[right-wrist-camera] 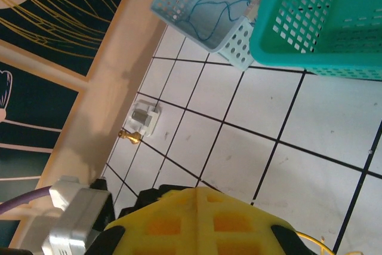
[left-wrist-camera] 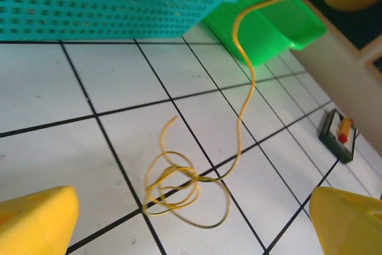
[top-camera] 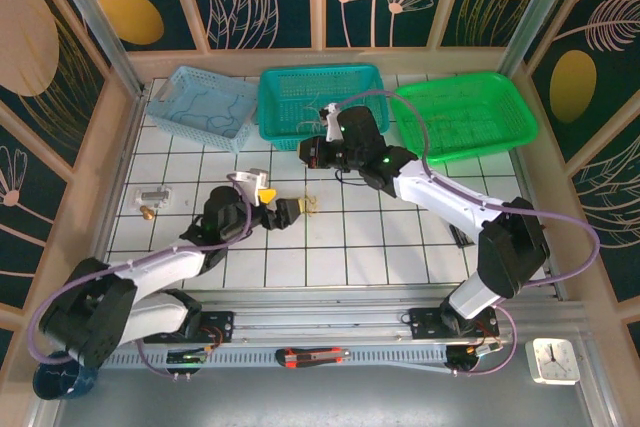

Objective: Untangle the cables

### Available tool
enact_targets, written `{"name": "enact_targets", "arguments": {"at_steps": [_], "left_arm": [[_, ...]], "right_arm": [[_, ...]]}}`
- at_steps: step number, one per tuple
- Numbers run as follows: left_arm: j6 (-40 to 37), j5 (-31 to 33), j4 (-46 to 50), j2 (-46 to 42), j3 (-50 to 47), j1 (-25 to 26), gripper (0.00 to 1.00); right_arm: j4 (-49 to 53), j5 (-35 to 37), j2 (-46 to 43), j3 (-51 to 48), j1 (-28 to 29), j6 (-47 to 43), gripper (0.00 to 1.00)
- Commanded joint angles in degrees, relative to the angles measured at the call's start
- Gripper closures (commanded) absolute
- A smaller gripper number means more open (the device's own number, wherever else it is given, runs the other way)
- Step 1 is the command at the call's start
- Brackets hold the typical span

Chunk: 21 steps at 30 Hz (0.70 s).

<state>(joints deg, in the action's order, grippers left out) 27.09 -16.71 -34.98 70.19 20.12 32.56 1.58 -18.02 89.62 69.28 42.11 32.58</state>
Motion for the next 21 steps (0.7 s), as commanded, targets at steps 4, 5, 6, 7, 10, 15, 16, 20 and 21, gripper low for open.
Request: {"name": "enact_targets", "arguments": {"at_steps": [4,5,6,7,10,15,16,20,21], "left_arm": [[-6.51,1.97,-5.50,8.87,5.61,3.57,0.11],[-6.80,2.11,-6.00,9.91,6.16,3.84,0.13],[-7.13,2.38,-6.36,11.28,6.92,4.11,0.15],[-7.58,2.55,-6.64,12.57,7.54,4.40,0.16],[-8.26,3.41,-7.66,15.60,8.86,4.88,0.18],[-8.13,3.70,-10.21,18.94,9.97,5.03,0.23],[-8.14,3.62,-10.57,19.52,10.16,5.01,0.25],[-7.42,2.83,-12.99,22.10,10.23,5.12,0.34],[-7.11,2.49,-13.78,22.80,10.02,5.12,0.37]], "right_arm": [[-1.67,-1.05,-1.91,-1.15,1.65,1.53,1.00],[-1.75,-1.05,-2.00,-1.20,1.95,1.66,1.00],[-1.83,-0.99,-2.07,-1.32,2.22,1.74,1.00],[-1.95,-0.86,-2.04,-1.42,2.48,1.94,1.00],[-2.51,-0.67,-2.32,-1.85,3.04,2.58,1.00],[-4.21,-1.44,-3.39,-2.13,3.76,4.55,1.00],[-4.52,-1.64,-3.70,-2.08,3.77,5.04,1.00],[-7.08,-2.02,-5.84,-1.61,3.81,7.58,1.00],[-7.93,-2.02,-6.51,-1.36,3.78,8.15,1.00]]}}
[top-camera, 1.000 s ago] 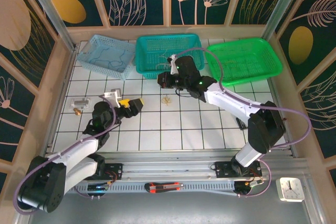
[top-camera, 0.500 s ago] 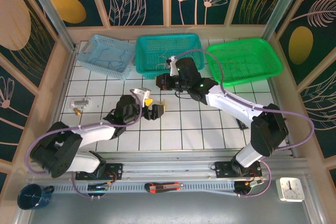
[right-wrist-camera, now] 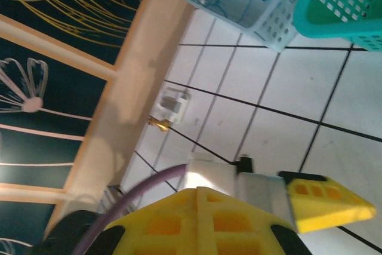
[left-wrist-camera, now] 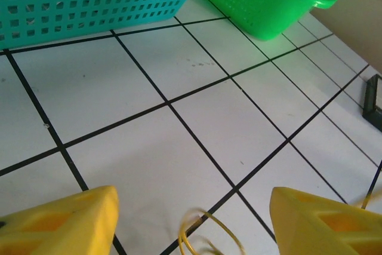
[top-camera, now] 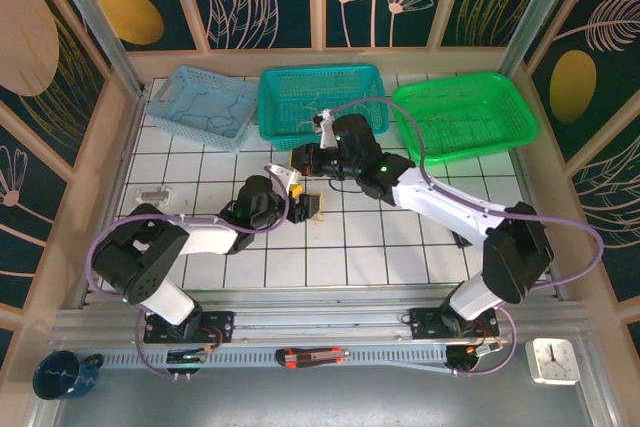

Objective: Untangle the cables

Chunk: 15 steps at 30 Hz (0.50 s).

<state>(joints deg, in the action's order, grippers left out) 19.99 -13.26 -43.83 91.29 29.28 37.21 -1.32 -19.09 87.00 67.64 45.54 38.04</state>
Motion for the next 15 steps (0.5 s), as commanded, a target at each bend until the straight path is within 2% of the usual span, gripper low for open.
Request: {"name": "enact_targets", "arguments": {"at_steps": [1,7,15], "left_arm": [[0.26,-1.35,-5.54,2.23,0.72,0.54,0.39],[2.48,-2.87,-9.63,3.28,-1.98,0.59,0.38],[1.49,1.55,-6.57,-3.27,-6.22,0.67,0.33]], "right_arm": [[-5.48,-0.86,-4.34,0.64,0.39,3.03,1.00],[-5.87,-0.34,-5.36,3.66,0.33,3.36,1.00],[-5.01,0.54,-5.68,4.17,-1.21,2.11,1.00]]}}
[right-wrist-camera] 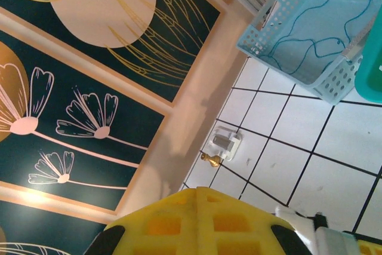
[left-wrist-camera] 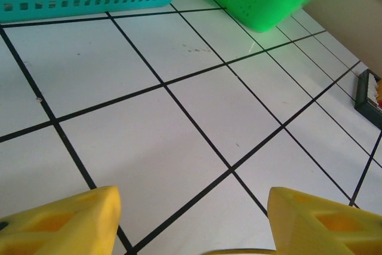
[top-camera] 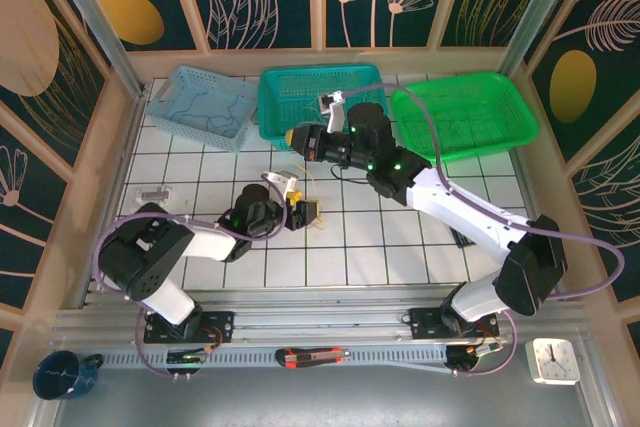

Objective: Untangle the cables

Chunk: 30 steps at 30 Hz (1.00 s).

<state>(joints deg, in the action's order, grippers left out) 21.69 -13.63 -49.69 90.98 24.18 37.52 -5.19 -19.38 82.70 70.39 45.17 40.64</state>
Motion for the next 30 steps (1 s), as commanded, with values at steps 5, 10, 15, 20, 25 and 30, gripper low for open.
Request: {"name": "enact_targets", "arguments": {"at_steps": [5,10,15,20,25,30], "left_arm": [[-1.22,4.48,2.67,-3.88,-1.50,0.36,0.44],[-0.65,5.01,2.24,-1.11,-1.42,0.30,0.66],[-0.29,5.96,1.88,1.16,-1.09,0.30,0.69],[-0.17,5.84,1.75,2.44,-0.89,0.32,0.69],[0.62,5.34,2.12,0.82,-0.92,0.33,0.58],[1.66,4.71,4.60,-2.90,-0.09,0.35,0.37]], "right_arm": [[-0.57,0.50,-2.92,2.51,-2.70,-0.98,1.00],[1.93,0.12,-3.91,5.08,-4.60,-2.43,1.00],[3.16,-0.14,-5.84,5.80,-7.04,-2.75,1.00],[4.67,0.25,-7.36,6.83,-9.15,-3.59,1.00],[5.85,1.60,-8.55,7.05,-13.30,-4.99,1.00],[6.87,6.41,-9.57,6.32,-20.32,-7.39,1.00]]}}
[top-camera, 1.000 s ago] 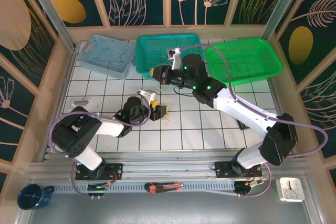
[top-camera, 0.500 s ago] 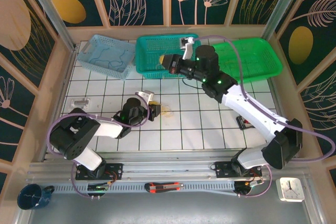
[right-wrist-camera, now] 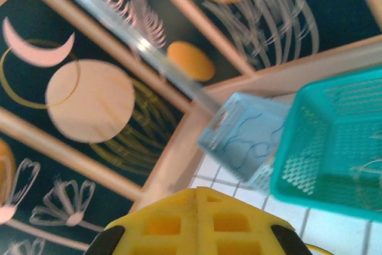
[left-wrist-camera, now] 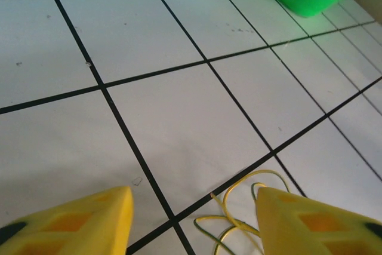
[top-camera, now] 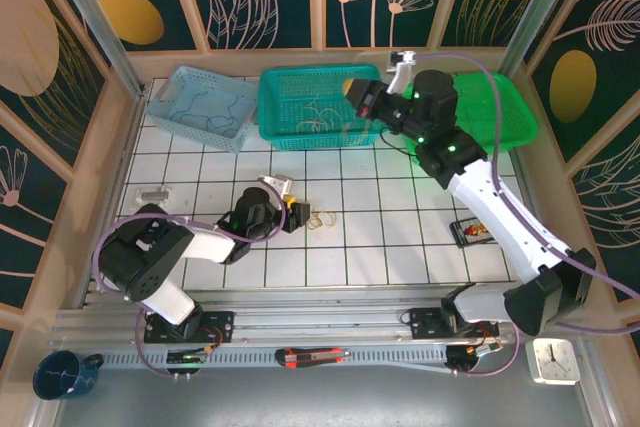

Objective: Untangle the cables

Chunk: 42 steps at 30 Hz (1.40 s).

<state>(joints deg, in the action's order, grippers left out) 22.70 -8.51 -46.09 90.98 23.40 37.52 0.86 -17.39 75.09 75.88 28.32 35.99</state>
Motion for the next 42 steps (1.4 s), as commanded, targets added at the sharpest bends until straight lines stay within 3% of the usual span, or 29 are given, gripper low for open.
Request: {"name": "enact_targets", "arguments": {"at_steps": [1,6,12,20,21,23,24,27,33,37,42], "left_arm": [[0.81,-0.30,1.65,-3.61,1.06,0.35,0.32],[2.05,0.24,5.73,-7.26,3.00,0.34,0.01],[4.97,1.67,9.35,-10.28,5.28,0.33,0.01],[9.43,2.30,11.38,-12.57,6.75,0.35,0.01],[9.83,2.03,11.13,-12.81,6.75,0.31,0.01],[10.36,1.78,10.80,-13.09,6.83,0.31,0.01],[10.60,1.91,10.84,-13.31,6.84,0.30,0.01],[10.95,2.27,11.28,-13.75,6.97,0.36,0.01],[12.22,3.54,11.45,-12.90,7.06,0.36,0.01],[14.53,5.72,12.91,-12.55,7.28,0.28,0.01],[16.50,9.65,15.22,-14.79,6.53,0.25,0.01]], "right_arm": [[0.95,5.51,-2.05,0.64,-5.02,-3.32,1.00],[-0.74,10.00,0.00,-0.63,-14.79,-5.08,1.00],[-5.83,11.35,8.58,-1.13,-25.09,-3.90,1.00],[-14.85,7.34,24.24,0.25,-33.31,-0.08,1.00],[-15.50,5.28,26.34,1.22,-34.32,-0.05,0.89],[-17.47,-0.86,29.83,2.54,-35.98,0.51,0.57],[-16.98,-1.93,30.95,3.22,-36.49,1.11,0.47],[-18.55,-2.70,29.55,1.23,-36.55,0.58,0.41],[-22.27,-5.55,21.91,-7.28,-33.83,1.99,0.42],[-21.45,-4.99,15.66,-12.98,-27.74,0.81,0.44],[-14.90,-0.67,9.46,-18.45,-15.40,-5.08,0.45]]}}
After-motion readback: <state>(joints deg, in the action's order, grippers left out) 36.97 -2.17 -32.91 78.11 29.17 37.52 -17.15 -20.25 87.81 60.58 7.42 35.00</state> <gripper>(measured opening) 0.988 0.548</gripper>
